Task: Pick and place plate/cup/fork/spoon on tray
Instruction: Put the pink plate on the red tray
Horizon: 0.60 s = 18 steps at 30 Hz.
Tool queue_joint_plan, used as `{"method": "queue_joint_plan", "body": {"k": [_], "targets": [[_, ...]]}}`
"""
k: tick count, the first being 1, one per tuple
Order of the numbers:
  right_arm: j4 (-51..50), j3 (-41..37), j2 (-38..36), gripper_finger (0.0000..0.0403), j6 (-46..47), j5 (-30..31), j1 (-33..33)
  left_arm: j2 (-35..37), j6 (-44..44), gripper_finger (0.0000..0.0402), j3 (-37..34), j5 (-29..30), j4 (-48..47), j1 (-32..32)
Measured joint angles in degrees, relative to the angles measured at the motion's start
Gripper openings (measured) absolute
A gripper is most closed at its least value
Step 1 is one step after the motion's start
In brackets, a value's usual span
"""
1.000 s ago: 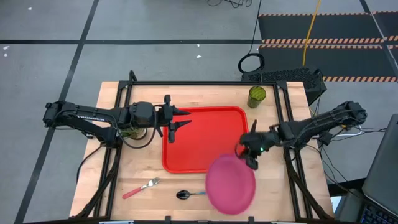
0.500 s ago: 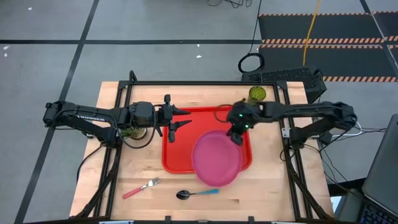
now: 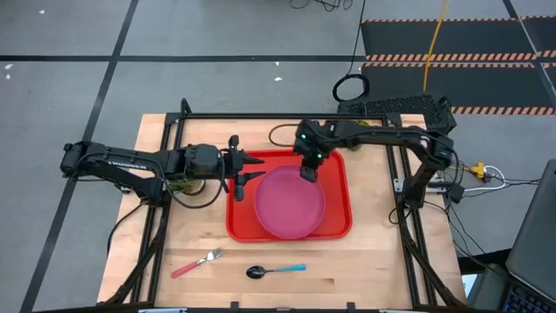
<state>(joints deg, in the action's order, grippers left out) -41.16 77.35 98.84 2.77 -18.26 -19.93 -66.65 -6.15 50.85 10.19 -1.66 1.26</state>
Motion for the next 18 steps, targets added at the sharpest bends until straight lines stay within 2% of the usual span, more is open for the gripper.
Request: {"method": "queue_joint_plan", "body": {"k": [8,18], "targets": [[-1.0,2.4,6.3,0.0,-1.5,0.0,-2.8,2.6,-0.4,0.0145,0.0,1.0,-3.5,0.0],[1.5,2.5,7.1,0.0,-0.7,0.0,-4.1,4.6,-0.7,0.0145,0.0,0.9,-4.7,0.0]]}}
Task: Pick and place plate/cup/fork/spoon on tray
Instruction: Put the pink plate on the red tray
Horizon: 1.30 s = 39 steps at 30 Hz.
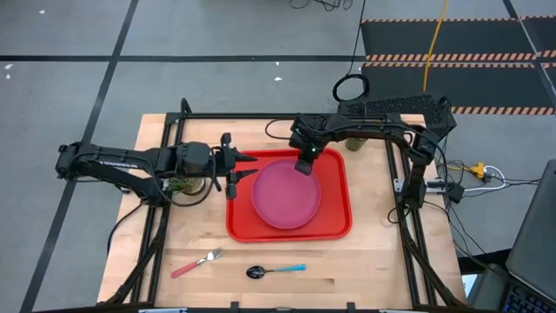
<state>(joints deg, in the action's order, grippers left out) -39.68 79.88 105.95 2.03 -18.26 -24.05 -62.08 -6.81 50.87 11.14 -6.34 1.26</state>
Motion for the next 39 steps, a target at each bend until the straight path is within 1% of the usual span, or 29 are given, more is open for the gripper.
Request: {"method": "queue_joint_plan", "body": {"k": [13,18,29,32,39], "targets": [[-1.4,0.0,0.0,0.0,0.2,0.1,0.0,-0.2,0.0,0.0145,0.0,0.0,-0.2,0.0],[-1.3,0.0,0.0,0.0,-0.3,1.7,0.0,-0.2,0.6,0.0145,0.0,-0.1,-0.9,0.0],[-1.3,0.0,0.0,0.0,-1.4,2.3,0.2,-0.2,1.0,0.0145,0.0,-0.1,-1.2,0.1],[-1.3,0.0,0.0,0.0007,-1.4,3.1,0.3,-0.2,1.2,0.0145,0.0,-0.1,-1.2,0.1],[-0.6,0.0,0.0,0.0037,-1.3,3.2,0.8,-0.2,1.3,0.0145,0.0,-0.1,-1.3,0.1]]}}
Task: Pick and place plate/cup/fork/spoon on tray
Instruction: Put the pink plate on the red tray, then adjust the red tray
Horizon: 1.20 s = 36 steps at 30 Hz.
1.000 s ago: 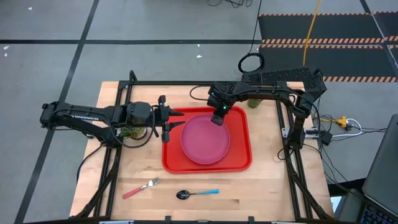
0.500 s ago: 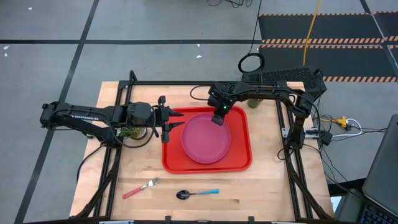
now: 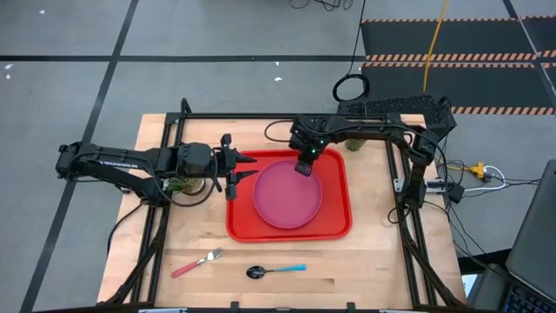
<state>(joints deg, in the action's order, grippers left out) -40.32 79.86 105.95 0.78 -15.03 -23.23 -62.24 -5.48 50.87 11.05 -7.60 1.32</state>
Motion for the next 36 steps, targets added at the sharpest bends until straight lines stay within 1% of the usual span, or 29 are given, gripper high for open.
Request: {"method": "queue_joint_plan", "body": {"k": [5,15,19,25,29,33,36], "targets": [[0.0,0.0,0.0,0.0049,0.0,0.0,0.5,0.0,0.0,0.0145,0.0,0.0,-0.3,0.6],[0.9,-1.5,0.0,0.005,0.1,2.0,0.8,0.0,-0.2,0.0145,0.0,0.0,-0.9,1.7],[0.7,-2.4,0.0,0.005,-0.3,4.6,0.8,0.0,0.4,0.0145,0.0,0.4,-3.9,1.7],[-0.1,-2.9,-0.8,0.005,-2.0,4.9,0.8,0.0,4.5,0.0145,0.0,3.1,-10.9,1.7],[-0.5,-2.9,-2.9,0.005,-3.1,7.6,0.8,0.0,7.4,0.0145,0.0,5.4,-14.8,1.7],[-1.4,-2.9,-6.9,0.005,-3.1,8.0,0.8,0.0,10.1,0.0145,0.0,5.6,-17.4,1.7],[-4.8,-2.9,-10.6,0.005,-3.1,10.6,1.1,0.0,13.1,0.0145,0.0,5.6,-20.0,1.7]]}}
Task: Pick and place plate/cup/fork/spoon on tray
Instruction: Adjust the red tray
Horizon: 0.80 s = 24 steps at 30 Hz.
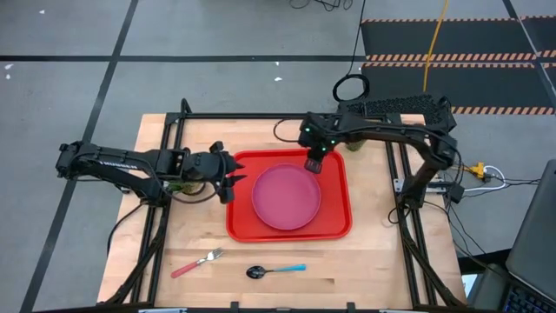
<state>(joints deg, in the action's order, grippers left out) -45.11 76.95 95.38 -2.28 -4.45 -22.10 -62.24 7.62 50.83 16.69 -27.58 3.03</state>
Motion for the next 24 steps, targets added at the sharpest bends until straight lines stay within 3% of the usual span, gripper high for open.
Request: {"method": "queue_joint_plan", "body": {"k": [5,16,24], "targets": [[-3.7,-5.0,-6.9,0.005,2.8,1.6,1.0,0.0,5.1,0.0145,0.0,0.0,-6.7,0.0],[1.8,-28.7,-24.5,0.005,19.0,1.4,4.0,0.0,8.1,0.0145,0.0,3.5,-10.6,-1.5],[2.5,-36.0,-32.0,0.005,22.6,1.4,4.3,0.0,7.7,0.0145,0.0,4.4,-11.4,-5.4]]}}
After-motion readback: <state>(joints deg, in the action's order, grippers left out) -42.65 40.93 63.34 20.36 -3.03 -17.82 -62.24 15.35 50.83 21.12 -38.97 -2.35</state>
